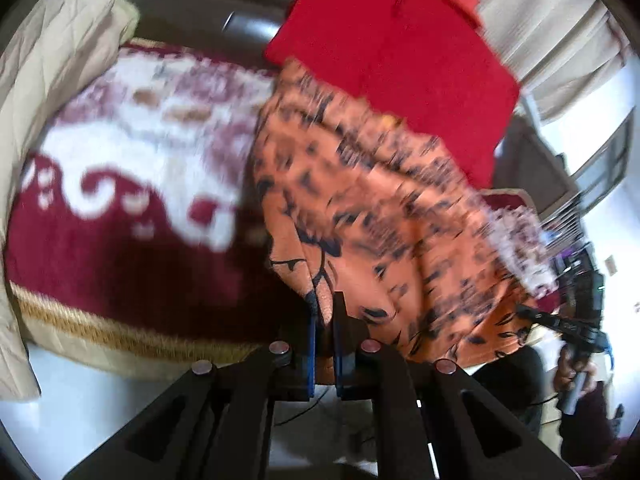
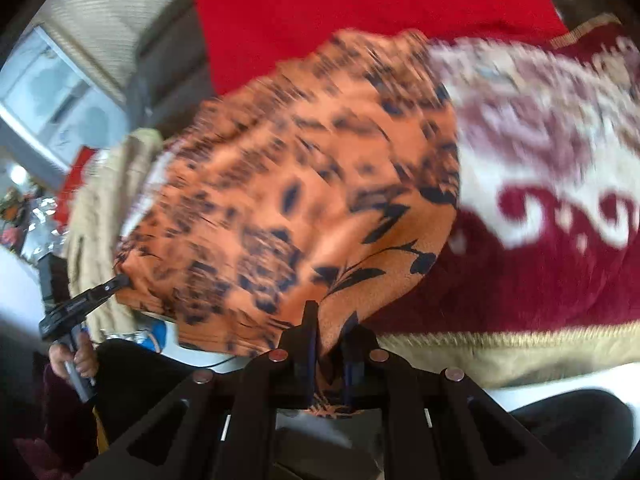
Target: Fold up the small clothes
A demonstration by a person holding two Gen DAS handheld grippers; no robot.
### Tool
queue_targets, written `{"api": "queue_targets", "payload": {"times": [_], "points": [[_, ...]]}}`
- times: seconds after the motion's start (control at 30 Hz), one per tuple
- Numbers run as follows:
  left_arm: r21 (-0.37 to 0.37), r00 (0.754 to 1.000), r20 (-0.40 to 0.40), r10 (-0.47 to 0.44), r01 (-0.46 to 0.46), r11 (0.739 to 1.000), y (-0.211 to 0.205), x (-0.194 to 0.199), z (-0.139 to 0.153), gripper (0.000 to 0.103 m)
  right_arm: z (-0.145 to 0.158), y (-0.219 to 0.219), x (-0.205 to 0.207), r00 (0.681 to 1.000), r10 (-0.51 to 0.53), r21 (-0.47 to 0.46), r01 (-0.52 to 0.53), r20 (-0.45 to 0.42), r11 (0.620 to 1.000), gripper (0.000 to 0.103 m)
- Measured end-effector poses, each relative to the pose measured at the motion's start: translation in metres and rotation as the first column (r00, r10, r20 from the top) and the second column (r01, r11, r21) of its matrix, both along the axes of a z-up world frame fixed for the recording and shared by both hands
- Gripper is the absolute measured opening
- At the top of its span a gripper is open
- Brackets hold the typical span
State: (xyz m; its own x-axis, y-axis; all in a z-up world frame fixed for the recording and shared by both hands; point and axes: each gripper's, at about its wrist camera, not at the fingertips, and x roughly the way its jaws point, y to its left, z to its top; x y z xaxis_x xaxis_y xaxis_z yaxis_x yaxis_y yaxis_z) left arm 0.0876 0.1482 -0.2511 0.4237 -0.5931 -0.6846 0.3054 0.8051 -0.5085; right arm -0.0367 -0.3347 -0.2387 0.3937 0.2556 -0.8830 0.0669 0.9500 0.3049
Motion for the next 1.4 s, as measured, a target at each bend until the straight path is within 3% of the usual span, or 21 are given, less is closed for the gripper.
{"api": "queue_targets", "payload": {"times": [0.1, 0.23, 0.53, 0.7, 0.9, 1.0, 1.07, 1.13, 1.2, 1.23, 1.27, 1.33, 1.37, 1.4], "points": [[-0.068, 1.0, 0.023, 0.008, -0.007, 0.998, 0.008, 0.017, 0.026, 0.007, 0.024, 0.001, 0.015, 0.999, 0.003, 0.068, -0.006, 0.042, 0.998, 0.01], [-0.103, 0.999, 0.045, 0.018, -0.013, 0.995, 0.013, 0.049, 0.06, 0.007, 0.048, -0.006, 0.046, 0.993, -0.026, 0.135, 0.011, 0.111, 0.991, 0.01], [-0.077, 0.998, 0.028, 0.048, -0.046, 0.996, -0.028, 0.203, 0.104, 0.007, 0.079, -0.048, 0.167, 0.961, -0.174, 0.165, 0.14, 0.214, 0.976, 0.01], [-0.031, 0.998, -0.028, 0.05, -0.051, 0.998, -0.071, 0.293, 0.078, 0.007, 0.061, -0.094, 0.241, 0.925, -0.323, 0.204, 0.284, 0.199, 0.937, 0.01], [0.006, 0.99, -0.118, 0.076, -0.076, 0.997, -0.102, 0.371, 0.01, 0.008, -0.015, -0.14, 0.314, 0.897, -0.435, 0.257, 0.402, 0.083, 0.879, 0.01], [-0.039, 0.977, -0.191, 0.097, -0.106, 0.994, -0.094, 0.389, -0.023, 0.01, -0.061, -0.163, 0.331, 0.872, -0.489, 0.407, 0.454, -0.02, 0.793, 0.011], [-0.141, 0.957, -0.272, 0.096, -0.138, 0.98, -0.081, 0.397, -0.043, 0.011, -0.092, -0.183, 0.334, 0.849, -0.512, 0.546, 0.493, -0.13, 0.678, 0.011], [-0.244, 0.944, -0.316, 0.094, -0.176, 0.954, -0.066, 0.398, -0.05, 0.011, -0.11, -0.198, 0.331, 0.839, -0.509, 0.661, 0.494, -0.192, 0.565, 0.011], [-0.335, 0.942, -0.322, 0.097, -0.209, 0.919, -0.051, 0.395, -0.047, 0.015, -0.112, -0.206, 0.326, 0.841, -0.506, 0.709, 0.475, -0.192, 0.521, 0.013], [-0.36, 0.944, -0.312, 0.109, -0.223, 0.906, -0.044, 0.391, -0.043, 0.026, -0.106, -0.208, 0.321, 0.845, -0.505, 0.718, 0.46, -0.175, 0.522, 0.013], [-0.371, 0.946, -0.282, 0.157, -0.259, 0.892, -0.034, 0.385, -0.034, 0.049, -0.101, -0.208, 0.319, 0.85, -0.5, 0.722, 0.45, -0.165, 0.526, 0.013], [-0.373, 0.925, -0.213, 0.313, -0.373, 0.85, -0.01, 0.364, -0.011, 0.071, -0.083, -0.209, 0.311, 0.854, -0.506, 0.731, 0.42, -0.119, 0.538, 0.019], [-0.371, 0.918, -0.194, 0.346, -0.395, 0.84, -0.005, 0.355, -0.003, 0.071, -0.07, -0.21, 0.305, 0.846, -0.526, 0.722, 0.414, -0.081, 0.554, 0.036], [-0.352, 0.921, -0.176, 0.349, -0.39, 0.851, -0.005, 0.343, 0.008, 0.071, -0.058, -0.211, 0.299, 0.832, -0.553, 0.708, 0.419, -0.047, 0.569, 0.076]]}}
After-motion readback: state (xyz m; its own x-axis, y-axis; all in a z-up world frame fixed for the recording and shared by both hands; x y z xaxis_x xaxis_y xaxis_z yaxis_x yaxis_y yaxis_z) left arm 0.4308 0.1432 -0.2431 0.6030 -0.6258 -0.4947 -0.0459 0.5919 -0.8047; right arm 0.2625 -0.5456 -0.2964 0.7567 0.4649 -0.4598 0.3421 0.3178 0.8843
